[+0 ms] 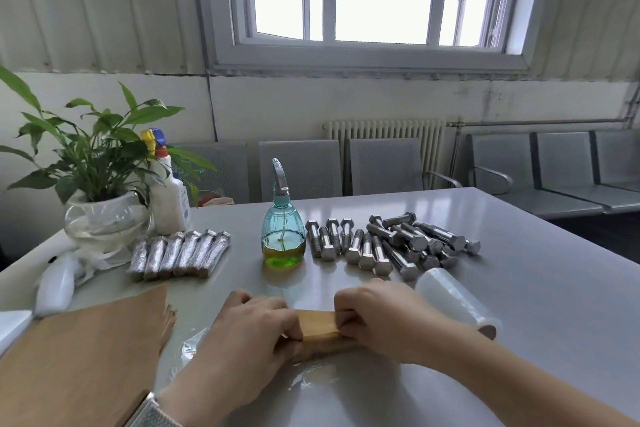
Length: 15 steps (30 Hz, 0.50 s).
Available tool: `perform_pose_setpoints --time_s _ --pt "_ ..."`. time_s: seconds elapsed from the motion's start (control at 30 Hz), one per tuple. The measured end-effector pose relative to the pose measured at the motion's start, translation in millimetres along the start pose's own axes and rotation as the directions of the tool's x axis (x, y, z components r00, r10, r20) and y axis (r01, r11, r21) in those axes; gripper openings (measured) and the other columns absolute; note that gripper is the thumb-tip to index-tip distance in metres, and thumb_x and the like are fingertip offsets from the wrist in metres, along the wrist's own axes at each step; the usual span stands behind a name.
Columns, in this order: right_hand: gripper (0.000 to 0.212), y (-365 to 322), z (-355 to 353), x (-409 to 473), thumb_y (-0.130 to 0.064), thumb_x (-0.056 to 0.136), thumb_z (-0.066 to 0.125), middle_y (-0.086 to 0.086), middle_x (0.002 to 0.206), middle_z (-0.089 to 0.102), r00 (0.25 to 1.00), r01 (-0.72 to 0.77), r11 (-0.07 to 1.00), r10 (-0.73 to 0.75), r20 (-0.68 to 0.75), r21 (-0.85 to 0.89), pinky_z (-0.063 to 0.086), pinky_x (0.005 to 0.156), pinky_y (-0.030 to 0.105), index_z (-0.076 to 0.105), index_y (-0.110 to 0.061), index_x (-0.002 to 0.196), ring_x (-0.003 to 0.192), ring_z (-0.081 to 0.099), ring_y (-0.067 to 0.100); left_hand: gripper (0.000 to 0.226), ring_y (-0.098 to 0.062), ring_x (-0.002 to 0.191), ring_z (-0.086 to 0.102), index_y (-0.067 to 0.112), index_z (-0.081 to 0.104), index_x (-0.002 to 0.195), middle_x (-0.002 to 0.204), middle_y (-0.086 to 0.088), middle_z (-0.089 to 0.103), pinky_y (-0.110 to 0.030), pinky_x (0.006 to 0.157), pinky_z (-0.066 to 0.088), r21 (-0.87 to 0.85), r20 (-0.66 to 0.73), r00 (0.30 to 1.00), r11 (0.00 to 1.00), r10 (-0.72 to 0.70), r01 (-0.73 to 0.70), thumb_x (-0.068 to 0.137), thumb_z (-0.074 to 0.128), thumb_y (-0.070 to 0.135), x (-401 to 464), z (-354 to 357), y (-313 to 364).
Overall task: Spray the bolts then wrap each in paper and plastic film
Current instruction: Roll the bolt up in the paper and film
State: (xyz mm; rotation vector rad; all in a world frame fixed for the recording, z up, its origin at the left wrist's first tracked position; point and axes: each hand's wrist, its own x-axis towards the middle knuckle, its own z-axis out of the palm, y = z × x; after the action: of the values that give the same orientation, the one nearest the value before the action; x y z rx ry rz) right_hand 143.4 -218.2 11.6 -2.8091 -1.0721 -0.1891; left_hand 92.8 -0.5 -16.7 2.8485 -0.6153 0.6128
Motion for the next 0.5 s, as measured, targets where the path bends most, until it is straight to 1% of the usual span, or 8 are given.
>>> perform_pose_setpoints --time_s 0.03,0.07,0.1,0.17,0.23,0.3,0.4,0.5 --pt "0.008 -1 1 -2 -0.031 0.088 0.059 -0.006 0.099 0.068 1.000 -0.021 1.000 0.021 -0.008 0.020 0.034 0.063 0.031 0.061 -0.029 0.096 0.094 0.057 0.019 0.013 0.001 0.068 0.060 0.035 0.064 0.072 0.075 0.022 0.061 -0.026 0.076 0.039 0.011 -0.007 1.000 1.000 0.008 -0.008 0.066 0.073 0.044 0 -2 2" --pt "0.011 -1 2 -2 -0.034 0.087 0.062 -0.007 0.100 0.068 0.999 -0.044 0.999 0.044 -0.010 0.026 0.034 0.062 0.031 0.061 -0.030 0.097 0.096 0.058 0.018 0.014 0.000 0.060 0.059 0.036 0.063 0.067 0.070 0.022 0.060 -0.025 0.069 0.042 0.014 -0.020 1.000 1.000 0.013 -0.013 0.061 0.073 0.043 -1 -5 4" --pt "0.015 -2 4 -3 -0.037 0.084 0.065 -0.007 0.101 0.067 0.998 -0.068 0.997 0.068 -0.005 0.022 0.032 0.061 0.031 0.061 -0.031 0.098 0.096 0.058 0.018 0.013 -0.001 0.056 0.058 0.037 0.063 0.065 0.067 0.021 0.060 -0.025 0.065 0.043 0.007 -0.032 0.999 1.000 0.022 -0.022 0.059 0.073 0.043 -1 -5 5" --pt "0.022 -3 7 -3 -0.042 0.081 0.069 -0.007 0.102 0.066 0.995 -0.105 0.994 0.105 -0.001 -0.010 0.029 0.061 0.032 0.059 -0.032 0.099 0.098 0.057 0.018 0.011 -0.005 0.056 0.059 0.037 0.066 0.067 0.068 0.020 0.062 -0.025 0.068 0.041 -0.018 -0.031 0.999 0.999 0.033 -0.034 0.061 0.074 0.041 -2 -6 5" --pt "0.024 -5 10 -2 -0.041 0.081 0.069 -0.005 0.103 0.066 0.994 -0.111 0.993 0.110 -0.023 -0.042 0.027 0.061 0.033 0.059 -0.030 0.100 0.100 0.056 0.019 0.011 -0.006 0.057 0.059 0.037 0.068 0.068 0.069 0.020 0.063 -0.022 0.074 0.036 -0.019 -0.022 1.000 1.000 0.023 -0.023 0.063 0.077 0.040 -3 -8 5" --pt "0.022 -6 11 -1 -0.040 0.082 0.069 -0.005 0.103 0.067 0.994 -0.109 0.993 0.107 -0.038 -0.045 0.025 0.058 0.033 0.060 -0.029 0.100 0.101 0.056 0.020 0.008 -0.004 0.055 0.058 0.039 0.067 0.064 0.067 0.021 0.062 -0.020 0.072 0.030 0.019 -0.048 0.998 0.999 0.035 -0.034 0.061 0.073 0.044 -3 -10 6" --pt "0.022 -7 11 -1 -0.040 0.084 0.068 -0.004 0.104 0.068 0.995 -0.097 0.993 0.094 -0.044 -0.061 0.026 0.063 0.031 0.063 -0.028 0.102 0.100 0.057 0.021 0.008 -0.004 0.058 0.060 0.038 0.068 0.064 0.069 0.021 0.063 -0.026 0.076 0.030 0.010 -0.048 0.996 0.997 0.073 -0.073 0.062 0.067 0.046 -3 -11 8" --pt "0.021 -9 12 -4 -0.040 0.086 0.065 -0.002 0.103 0.069 0.995 -0.081 0.995 0.077 -0.066 -0.060 0.027 0.064 0.031 0.064 -0.028 0.104 0.098 0.059 0.022 0.006 -0.002 0.067 0.061 0.035 0.065 0.069 0.073 0.020 0.061 -0.022 0.077 0.031 0.024 -0.045 0.990 0.990 0.136 -0.135 0.067 0.065 0.041 -2 -11 3"
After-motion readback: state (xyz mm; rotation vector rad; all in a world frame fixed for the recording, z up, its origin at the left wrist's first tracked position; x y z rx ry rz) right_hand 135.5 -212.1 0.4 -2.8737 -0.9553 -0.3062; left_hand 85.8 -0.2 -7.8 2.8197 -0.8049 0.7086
